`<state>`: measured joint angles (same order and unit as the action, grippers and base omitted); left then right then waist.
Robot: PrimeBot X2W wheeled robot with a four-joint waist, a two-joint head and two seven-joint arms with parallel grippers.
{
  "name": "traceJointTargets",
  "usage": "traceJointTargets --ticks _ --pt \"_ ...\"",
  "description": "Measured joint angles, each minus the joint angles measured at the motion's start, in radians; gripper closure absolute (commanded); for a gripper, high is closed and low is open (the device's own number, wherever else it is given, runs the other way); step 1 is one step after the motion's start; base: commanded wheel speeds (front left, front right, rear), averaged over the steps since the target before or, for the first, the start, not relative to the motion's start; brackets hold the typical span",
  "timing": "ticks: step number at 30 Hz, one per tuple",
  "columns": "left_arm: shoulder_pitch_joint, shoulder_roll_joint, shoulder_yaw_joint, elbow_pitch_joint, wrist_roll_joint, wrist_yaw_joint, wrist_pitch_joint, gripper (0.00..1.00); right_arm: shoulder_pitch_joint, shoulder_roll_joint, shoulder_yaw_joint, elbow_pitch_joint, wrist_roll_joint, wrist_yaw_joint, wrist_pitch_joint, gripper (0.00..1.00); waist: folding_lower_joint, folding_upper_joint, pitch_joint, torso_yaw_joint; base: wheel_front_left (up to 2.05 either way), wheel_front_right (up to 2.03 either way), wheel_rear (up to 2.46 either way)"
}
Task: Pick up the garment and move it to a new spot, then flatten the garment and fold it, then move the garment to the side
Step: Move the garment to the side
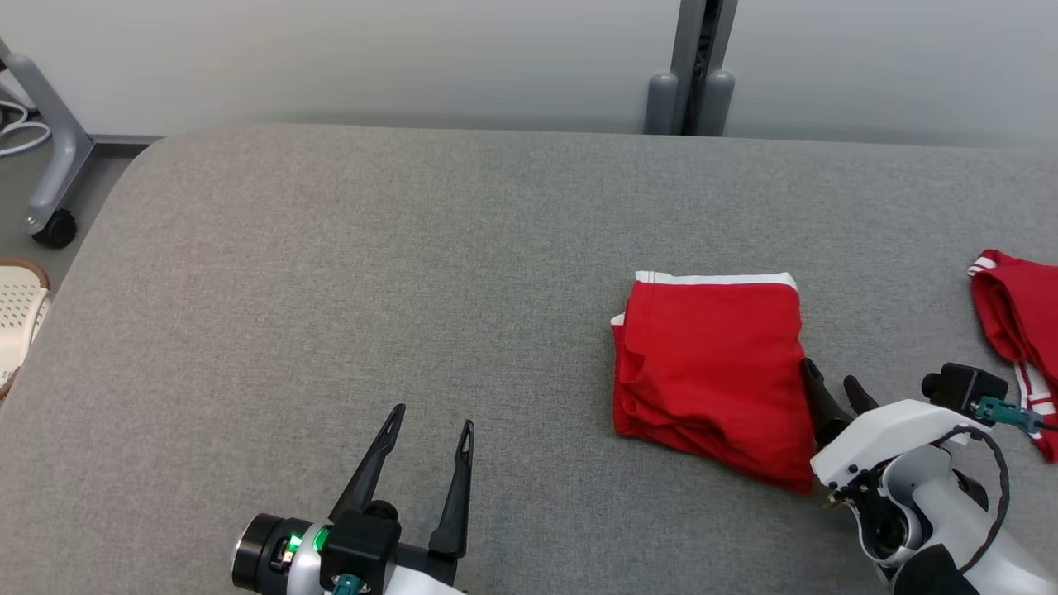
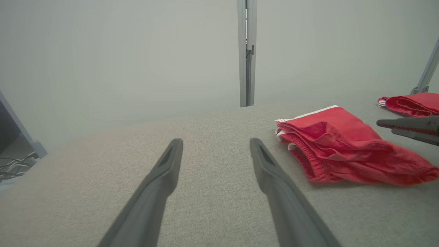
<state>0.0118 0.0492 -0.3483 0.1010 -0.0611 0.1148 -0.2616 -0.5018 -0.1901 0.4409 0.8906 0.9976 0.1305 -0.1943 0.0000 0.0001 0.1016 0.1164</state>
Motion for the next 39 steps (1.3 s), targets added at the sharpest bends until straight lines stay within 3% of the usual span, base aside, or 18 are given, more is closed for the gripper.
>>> traceJointTargets --ticks 9,11,12,13,14,22,31,39 --pt "-0.024 0.0 -0.014 0.008 -0.002 0.007 0.0 0.0 -0.034 -0.004 0.094 0.043 0.086 0.0 0.027 0.01 0.0001 -0.0001 0.04 0.029 0.0 0.0 0.0" --pt "-0.028 0.0 -0.015 0.011 -0.002 0.009 0.0 0.0 -0.043 -0.005 0.107 0.063 0.094 0.0 0.016 0.55 0.0 0.0 0.04 0.029 0.0 0.0 0.0" --pt "-0.029 0.0 -0.016 0.012 -0.002 0.009 0.0 0.0 -0.045 -0.005 0.113 0.069 0.101 0.0 0.013 0.63 0.0 0.0 0.039 0.029 0.0 0.0 0.0" --pt "-0.031 0.0 -0.016 0.013 -0.002 0.009 0.0 0.0 -0.047 -0.005 0.119 0.076 0.108 0.0 0.008 0.78 0.0 0.0 0.038 0.028 0.0 0.0 0.0" --pt "-0.033 0.0 -0.016 0.014 -0.002 0.009 0.0 0.0 -0.048 -0.005 0.125 0.084 0.112 0.0 0.005 0.99 0.0 0.0 0.037 0.028 0.0 0.0 0.0" --pt "-0.036 0.0 -0.015 0.019 0.0 0.009 0.0 0.0 -0.054 -0.017 0.174 0.101 0.129 0.0 -0.038 1.0 0.0 0.0 0.023 0.02 0.0 0.0 0.0" --pt "-0.029 0.0 -0.014 0.017 0.009 0.004 0.0 0.0 -0.064 -0.059 0.226 0.037 0.1 0.0 -0.065 1.0 0.0 0.0 0.011 -0.001 0.0 0.0 0.0" --pt "-0.024 0.001 -0.008 0.009 0.023 -0.001 0.0 0.0 -0.061 -0.092 0.158 -0.043 -0.061 0.0 -0.067 1.0 0.0 0.0 0.005 -0.054 0.0 0.0 0.0"
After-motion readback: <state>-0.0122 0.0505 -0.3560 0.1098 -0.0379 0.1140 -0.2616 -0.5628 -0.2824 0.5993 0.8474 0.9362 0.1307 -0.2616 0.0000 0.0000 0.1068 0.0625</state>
